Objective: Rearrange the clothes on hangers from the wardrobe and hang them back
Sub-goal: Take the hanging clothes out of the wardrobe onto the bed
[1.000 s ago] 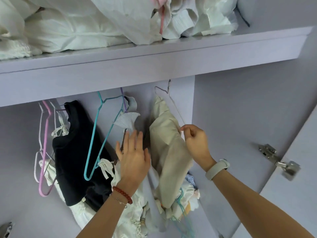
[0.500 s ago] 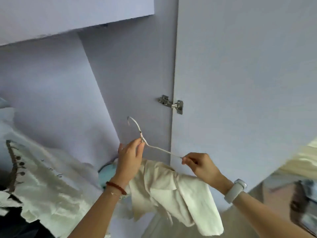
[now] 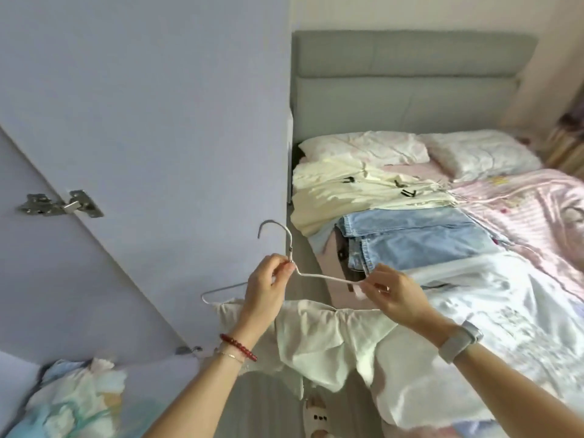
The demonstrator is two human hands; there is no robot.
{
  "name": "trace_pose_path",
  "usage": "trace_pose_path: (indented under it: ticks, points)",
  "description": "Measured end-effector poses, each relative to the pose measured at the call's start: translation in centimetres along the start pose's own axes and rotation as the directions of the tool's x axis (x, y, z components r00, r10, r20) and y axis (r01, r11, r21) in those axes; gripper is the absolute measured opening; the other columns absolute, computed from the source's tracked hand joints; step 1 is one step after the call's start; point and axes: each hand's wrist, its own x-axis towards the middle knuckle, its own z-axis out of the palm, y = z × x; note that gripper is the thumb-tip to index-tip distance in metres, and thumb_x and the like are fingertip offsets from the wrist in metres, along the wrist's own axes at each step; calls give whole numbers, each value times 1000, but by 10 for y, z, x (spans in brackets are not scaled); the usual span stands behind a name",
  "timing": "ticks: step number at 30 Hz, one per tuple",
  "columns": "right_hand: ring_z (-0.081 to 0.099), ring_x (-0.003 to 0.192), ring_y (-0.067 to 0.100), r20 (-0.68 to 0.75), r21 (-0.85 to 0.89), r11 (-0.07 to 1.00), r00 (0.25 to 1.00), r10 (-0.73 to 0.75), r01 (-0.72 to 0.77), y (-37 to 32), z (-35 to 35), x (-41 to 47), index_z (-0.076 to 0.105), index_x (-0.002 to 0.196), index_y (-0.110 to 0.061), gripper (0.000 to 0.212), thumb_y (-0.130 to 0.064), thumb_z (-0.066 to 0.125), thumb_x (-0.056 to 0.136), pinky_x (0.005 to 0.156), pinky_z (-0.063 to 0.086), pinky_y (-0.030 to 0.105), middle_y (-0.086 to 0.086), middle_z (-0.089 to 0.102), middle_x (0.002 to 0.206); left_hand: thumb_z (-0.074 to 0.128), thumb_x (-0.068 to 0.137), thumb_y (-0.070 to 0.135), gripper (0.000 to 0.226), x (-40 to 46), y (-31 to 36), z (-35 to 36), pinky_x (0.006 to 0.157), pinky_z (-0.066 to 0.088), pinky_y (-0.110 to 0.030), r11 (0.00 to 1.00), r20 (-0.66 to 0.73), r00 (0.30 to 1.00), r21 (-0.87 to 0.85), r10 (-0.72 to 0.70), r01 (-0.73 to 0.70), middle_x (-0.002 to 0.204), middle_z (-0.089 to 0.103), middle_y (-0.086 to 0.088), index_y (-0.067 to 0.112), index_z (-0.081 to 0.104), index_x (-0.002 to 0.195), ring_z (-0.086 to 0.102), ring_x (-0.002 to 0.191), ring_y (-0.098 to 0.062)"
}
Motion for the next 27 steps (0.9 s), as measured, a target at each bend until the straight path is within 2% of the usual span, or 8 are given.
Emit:
trace_pose_path:
  ticks: [4, 7, 9, 13, 17, 20, 23, 27]
  points:
    - [60, 65, 15, -65, -116, 993, 997, -39, 31, 15, -39, -10, 65, 87, -18, 26, -37, 49, 86, 55, 47, 31, -5, 65, 78, 56, 90, 11, 15, 26, 42, 62, 70, 40, -11, 996, 115, 991, -62, 72, -65, 83, 60, 1, 22, 58, 80, 53, 75, -6]
    - [59, 51, 22, -173, -226, 973, 982, -80, 39, 30, -69, 1, 66, 84, -17, 27, -34, 46, 88, 44, 43, 27, -3, 64, 61, 55, 91, 11, 8, 54, 69, 102, 68, 38, -10, 987, 149, 978, -91, 145, -132, 83, 59, -7, 7, 60, 87, 51, 74, -9]
    - [58, 48, 24, -242, -274, 961, 965, -101, 31, 46, -90, 13, 67, 85, -16, 29, -34, 45, 89, 41, 42, 28, -1, 63, 57, 54, 92, 14, 10, 80, 81, 128, 69, 39, -17, 986, 144, 977, -79, 155, -144, 82, 58, -4, 8, 59, 87, 51, 75, -14]
    - [62, 59, 27, -388, -136, 988, 921, 16, -74, 80, -123, 47, 70, 87, -12, 19, -24, 55, 88, 51, 45, 33, 1, 68, 64, 40, 90, 39, 32, 135, 102, 187, 86, 43, -46, 941, 4, 947, 110, 320, -319, 87, 60, 1, 13, 58, 88, 54, 86, -20]
    - [46, 47, 6, -406, 130, 985, 901, 154, -109, 124, -156, 88, 69, 89, -7, 14, -12, 56, 90, 52, 33, 24, -15, 52, 55, 30, 88, 43, 52, 170, 118, 238, 107, 21, -55, 841, -61, 898, 385, 435, -381, 131, 49, -5, 13, 51, 124, 36, 128, -20]
    - [39, 49, 10, -455, 294, 954, 868, 199, -65, 155, -182, 114, 69, 85, -5, 14, -8, 55, 89, 49, 28, 19, 4, 53, 56, 31, 91, 40, 55, 197, 117, 271, 112, 7, -51, 818, 38, 930, 464, 365, -340, 150, 25, -7, 17, 33, 141, 15, 141, -24]
    - [34, 48, 9, -503, 387, 920, 822, 267, -62, 196, -206, 135, 65, 82, -12, 14, -8, 54, 90, 46, 25, 18, 0, 44, 52, 32, 98, 35, 52, 228, 118, 310, 113, -3, -44, 815, 161, 963, 514, 217, -269, 156, 5, -2, 23, 18, 146, -3, 143, -16]
    - [37, 45, 5, -548, 442, 883, 731, 406, -160, 277, -239, 158, 65, 85, -8, 14, -11, 52, 91, 44, 27, 15, -2, 43, 50, 27, 99, 36, 52, 262, 112, 378, 113, -2, -46, 759, 320, 942, 587, 103, -283, 156, 0, 2, 26, 10, 147, -4, 143, -16]
